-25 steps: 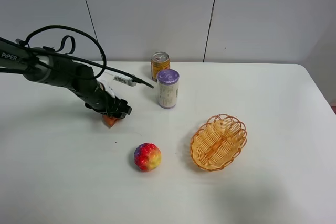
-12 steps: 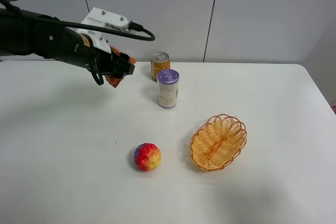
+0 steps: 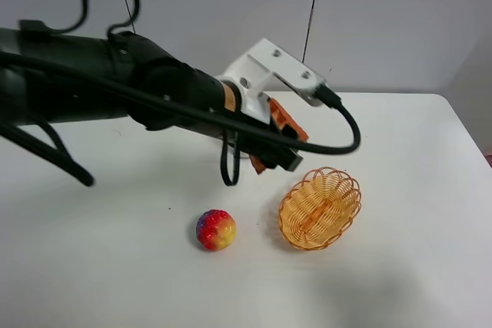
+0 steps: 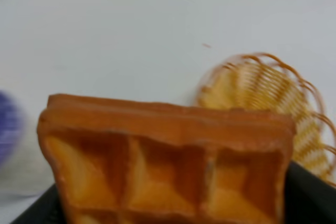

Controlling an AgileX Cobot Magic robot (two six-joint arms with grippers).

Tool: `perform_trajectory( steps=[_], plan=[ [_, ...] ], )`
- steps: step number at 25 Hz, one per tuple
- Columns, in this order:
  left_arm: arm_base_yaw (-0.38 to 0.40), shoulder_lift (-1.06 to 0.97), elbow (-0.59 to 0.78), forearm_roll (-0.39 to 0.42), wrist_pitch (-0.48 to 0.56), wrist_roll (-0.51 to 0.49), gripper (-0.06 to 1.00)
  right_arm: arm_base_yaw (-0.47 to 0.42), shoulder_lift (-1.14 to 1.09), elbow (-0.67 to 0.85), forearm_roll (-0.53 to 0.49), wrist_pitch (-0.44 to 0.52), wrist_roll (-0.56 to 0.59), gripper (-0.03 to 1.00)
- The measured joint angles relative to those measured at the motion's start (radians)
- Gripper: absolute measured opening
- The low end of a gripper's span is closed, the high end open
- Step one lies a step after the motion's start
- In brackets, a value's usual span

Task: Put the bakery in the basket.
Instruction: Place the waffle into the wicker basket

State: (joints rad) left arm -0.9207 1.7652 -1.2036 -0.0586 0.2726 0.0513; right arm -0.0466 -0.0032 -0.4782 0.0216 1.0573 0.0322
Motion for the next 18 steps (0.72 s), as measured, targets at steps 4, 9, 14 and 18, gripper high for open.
perform_trajectory(
  steps=[4, 9, 14, 18],
  plan=[
    [-0.051, 0.128, -0.071, 0.0, 0.032, 0.011, 0.67, 0.0, 0.0, 0.0, 0.0, 0.0, 0.0, 0.99],
    [-0.073, 0.245, -0.14, -0.005, 0.062, 0.056, 0.67, 0.0, 0.0, 0.0, 0.0, 0.0, 0.0, 0.99],
    [-0.079, 0.314, -0.163, -0.05, 0.088, 0.108, 0.67, 0.0, 0.0, 0.0, 0.0, 0.0, 0.0, 0.99],
    [-0.079, 0.325, -0.164, -0.069, 0.089, 0.116, 0.67, 0.0, 0.0, 0.0, 0.0, 0.0, 0.0, 0.99]
  ],
)
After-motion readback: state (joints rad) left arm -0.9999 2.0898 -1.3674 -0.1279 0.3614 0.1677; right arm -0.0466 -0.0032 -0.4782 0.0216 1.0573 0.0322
